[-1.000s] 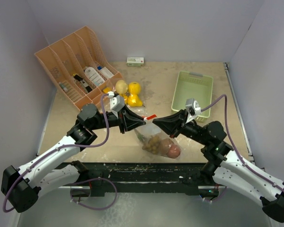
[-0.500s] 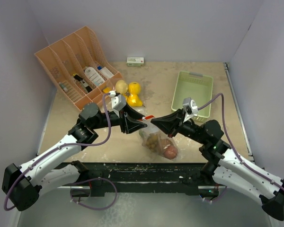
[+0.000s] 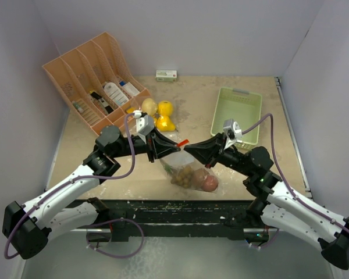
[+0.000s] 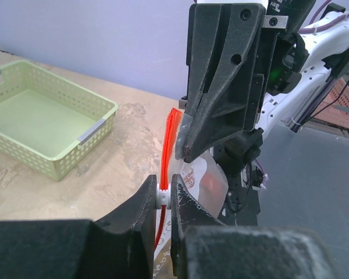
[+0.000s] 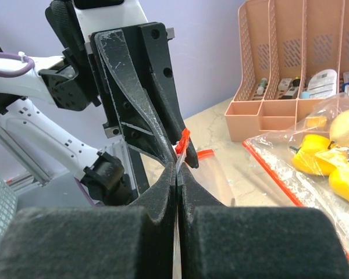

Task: Open the zip-top bag and remove the fake food
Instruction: Unzip the zipper food storage bag at the center of the board.

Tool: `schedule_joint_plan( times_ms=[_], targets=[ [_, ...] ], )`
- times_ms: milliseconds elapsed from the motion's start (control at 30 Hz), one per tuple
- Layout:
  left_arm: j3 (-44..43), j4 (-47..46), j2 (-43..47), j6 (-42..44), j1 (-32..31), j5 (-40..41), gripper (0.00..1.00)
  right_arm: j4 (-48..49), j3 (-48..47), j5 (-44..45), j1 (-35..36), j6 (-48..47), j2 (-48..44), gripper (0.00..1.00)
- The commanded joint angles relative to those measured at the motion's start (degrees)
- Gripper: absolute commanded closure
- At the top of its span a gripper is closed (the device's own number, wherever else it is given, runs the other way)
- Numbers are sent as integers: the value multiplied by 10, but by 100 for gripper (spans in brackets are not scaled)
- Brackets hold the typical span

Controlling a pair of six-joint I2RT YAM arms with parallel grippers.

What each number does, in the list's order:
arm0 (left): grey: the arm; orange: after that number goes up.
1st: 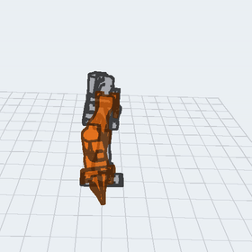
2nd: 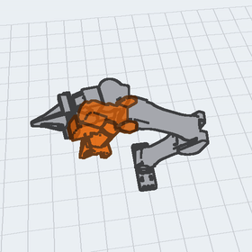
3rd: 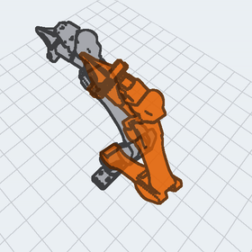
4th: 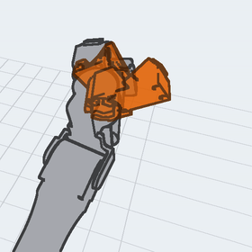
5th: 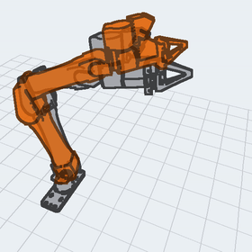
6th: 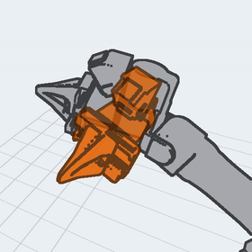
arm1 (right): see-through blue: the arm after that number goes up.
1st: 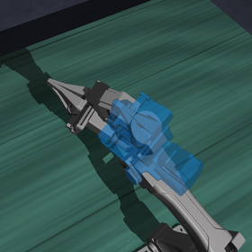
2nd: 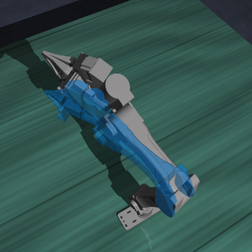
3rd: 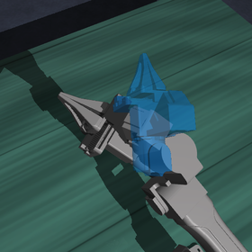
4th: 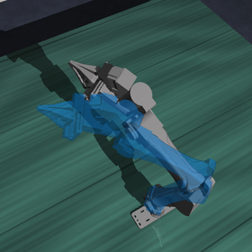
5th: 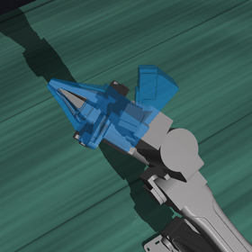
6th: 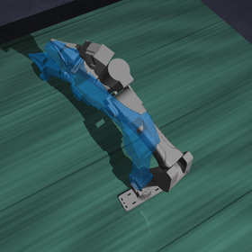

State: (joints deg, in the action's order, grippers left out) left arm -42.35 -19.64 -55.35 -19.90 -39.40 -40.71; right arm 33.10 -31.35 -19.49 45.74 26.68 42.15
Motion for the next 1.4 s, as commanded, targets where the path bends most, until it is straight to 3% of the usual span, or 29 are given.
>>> schedule_joint_plan(
  times_ms=[0,267,600,867,1033,1367],
  targets=[
    [-20,-18,5,8,1,-10,91,48,2,-3,0,7,-7,100],
    [-4,2,27,15,1,4,93,43,10,40,0,14,-39,100],
    [82,1,79,-1,2,34,92,21,4,63,-1,6,-50,100],
    [120,31,114,-12,1,51,92,-29,-82,92,-15,-59,11,100],
    [137,34,123,-30,1,61,92,-48,-149,53,-83,-69,88,100],
    [153,94,185,-42,1,136,91,2,-253,-110,-281,9,248,100]
  ],
)
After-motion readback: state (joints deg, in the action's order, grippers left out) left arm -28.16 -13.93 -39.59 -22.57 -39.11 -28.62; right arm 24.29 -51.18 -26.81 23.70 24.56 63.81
